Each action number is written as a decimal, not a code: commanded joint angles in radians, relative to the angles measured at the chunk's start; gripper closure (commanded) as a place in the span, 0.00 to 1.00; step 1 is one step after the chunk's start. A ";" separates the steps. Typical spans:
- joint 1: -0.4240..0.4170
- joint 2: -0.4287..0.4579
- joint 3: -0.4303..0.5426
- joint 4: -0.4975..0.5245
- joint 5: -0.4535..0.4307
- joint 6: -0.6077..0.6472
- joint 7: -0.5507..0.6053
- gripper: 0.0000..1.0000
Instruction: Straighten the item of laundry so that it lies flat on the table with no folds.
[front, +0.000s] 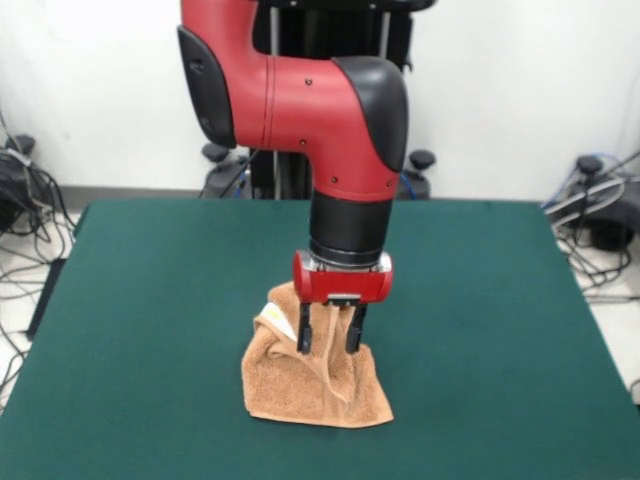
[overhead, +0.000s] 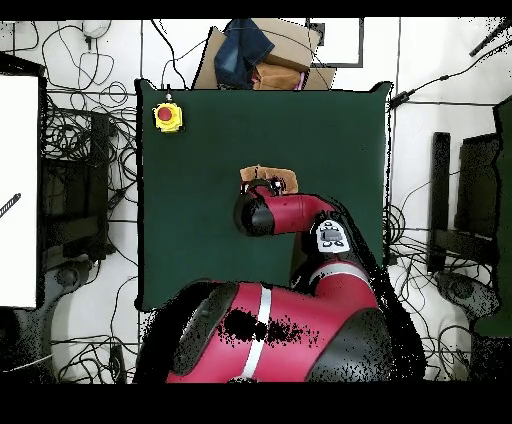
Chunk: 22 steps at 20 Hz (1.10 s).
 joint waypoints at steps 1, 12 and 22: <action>0.004 0.008 0.030 0.066 -0.058 -0.034 0.097 0.00; 0.022 0.029 0.004 0.051 -0.052 -0.076 0.116 0.00; 0.029 0.086 -0.003 0.004 -0.039 -0.099 0.109 0.00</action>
